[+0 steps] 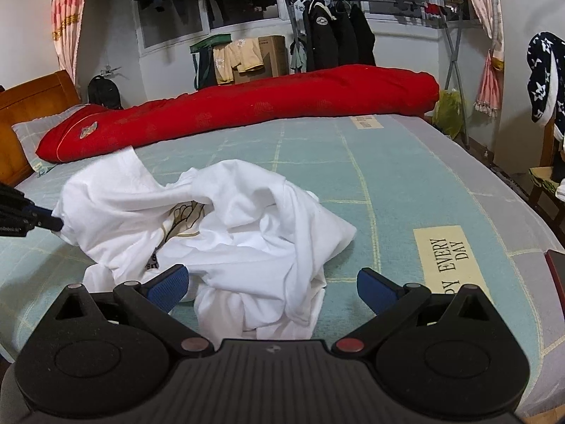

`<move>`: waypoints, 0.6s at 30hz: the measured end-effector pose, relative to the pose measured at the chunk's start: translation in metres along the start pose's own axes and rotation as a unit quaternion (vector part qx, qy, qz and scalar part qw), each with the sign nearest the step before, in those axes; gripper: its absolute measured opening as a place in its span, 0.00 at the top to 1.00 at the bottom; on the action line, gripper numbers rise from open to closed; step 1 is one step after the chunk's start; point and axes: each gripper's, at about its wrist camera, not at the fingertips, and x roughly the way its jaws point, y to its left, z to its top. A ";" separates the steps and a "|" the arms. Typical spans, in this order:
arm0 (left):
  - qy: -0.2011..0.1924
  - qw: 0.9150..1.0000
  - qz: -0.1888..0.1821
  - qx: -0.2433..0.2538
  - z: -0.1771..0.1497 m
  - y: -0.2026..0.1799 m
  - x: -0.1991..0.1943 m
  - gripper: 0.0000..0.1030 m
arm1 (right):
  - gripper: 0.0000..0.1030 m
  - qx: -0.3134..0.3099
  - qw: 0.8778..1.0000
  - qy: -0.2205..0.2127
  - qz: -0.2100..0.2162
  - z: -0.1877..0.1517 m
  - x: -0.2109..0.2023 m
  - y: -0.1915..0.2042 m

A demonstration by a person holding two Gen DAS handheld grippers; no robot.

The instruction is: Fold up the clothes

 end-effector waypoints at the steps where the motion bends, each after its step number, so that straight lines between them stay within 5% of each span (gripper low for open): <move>1: 0.001 1.000 -0.007 -0.006 -0.002 0.002 0.000 0.91 | 0.00 -0.002 1.000 0.000 0.001 0.000 0.000 0.002; 11: -0.026 0.999 -0.039 -0.023 -0.002 0.009 -0.001 0.89 | 0.00 -0.023 0.999 -0.016 0.031 0.017 0.001 0.008; 18: -0.033 0.998 -0.045 -0.031 -0.003 0.015 -0.002 0.90 | 0.02 -0.119 0.992 -0.026 0.018 0.057 0.025 0.016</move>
